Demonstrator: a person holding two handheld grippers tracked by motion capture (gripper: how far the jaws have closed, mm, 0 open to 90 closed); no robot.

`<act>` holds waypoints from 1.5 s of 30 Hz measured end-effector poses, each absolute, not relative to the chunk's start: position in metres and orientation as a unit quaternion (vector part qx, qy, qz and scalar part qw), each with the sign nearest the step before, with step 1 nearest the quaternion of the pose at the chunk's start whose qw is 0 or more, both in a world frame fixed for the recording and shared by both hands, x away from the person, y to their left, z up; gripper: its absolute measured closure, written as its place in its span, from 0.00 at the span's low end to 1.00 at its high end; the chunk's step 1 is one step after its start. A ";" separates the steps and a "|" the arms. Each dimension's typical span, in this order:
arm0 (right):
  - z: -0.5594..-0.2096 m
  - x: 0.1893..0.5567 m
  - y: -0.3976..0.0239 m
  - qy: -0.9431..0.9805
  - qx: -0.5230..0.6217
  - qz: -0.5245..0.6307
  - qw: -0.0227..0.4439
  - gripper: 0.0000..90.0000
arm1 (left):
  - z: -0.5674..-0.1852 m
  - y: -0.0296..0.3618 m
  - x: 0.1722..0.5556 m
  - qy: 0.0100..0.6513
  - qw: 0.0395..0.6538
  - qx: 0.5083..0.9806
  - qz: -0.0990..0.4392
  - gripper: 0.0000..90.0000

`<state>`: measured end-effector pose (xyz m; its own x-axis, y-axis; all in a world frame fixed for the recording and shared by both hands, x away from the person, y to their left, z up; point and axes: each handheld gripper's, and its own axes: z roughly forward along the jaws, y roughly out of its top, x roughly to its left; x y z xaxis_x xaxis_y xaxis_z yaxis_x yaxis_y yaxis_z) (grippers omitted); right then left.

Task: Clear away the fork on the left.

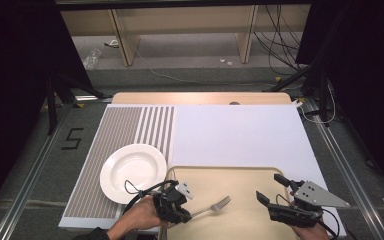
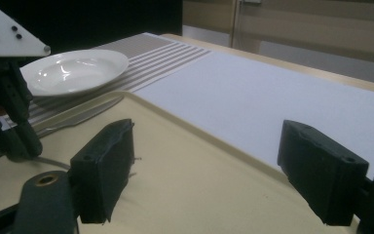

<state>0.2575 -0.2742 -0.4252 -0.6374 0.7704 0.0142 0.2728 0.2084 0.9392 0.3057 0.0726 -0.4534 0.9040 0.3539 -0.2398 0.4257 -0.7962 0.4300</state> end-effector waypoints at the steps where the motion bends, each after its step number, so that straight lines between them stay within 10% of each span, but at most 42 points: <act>1: -0.425 0.258 -0.274 0.740 0.352 0.521 0.240 0.24 | -0.455 0.071 0.303 0.203 0.238 0.947 -0.072 0.90; 29: -0.425 0.257 -0.274 0.743 0.351 0.518 0.239 0.25 | -0.461 0.067 0.285 0.199 0.229 0.950 -0.076 0.88; 38: -0.425 0.257 -0.273 0.739 0.351 0.522 0.240 0.25 | -0.446 0.064 0.283 0.171 0.303 0.937 -0.017 0.45; 45: -0.424 0.257 -0.272 0.740 0.351 0.521 0.239 0.25 | -0.445 0.058 0.287 0.175 0.329 0.928 0.015 0.34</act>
<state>0.2568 -0.2723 -0.4242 -0.6394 0.7688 0.0115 0.2704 0.2109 0.9394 0.2872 0.0581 -0.4452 0.9380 0.3357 -0.0869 0.3156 -0.7226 0.6150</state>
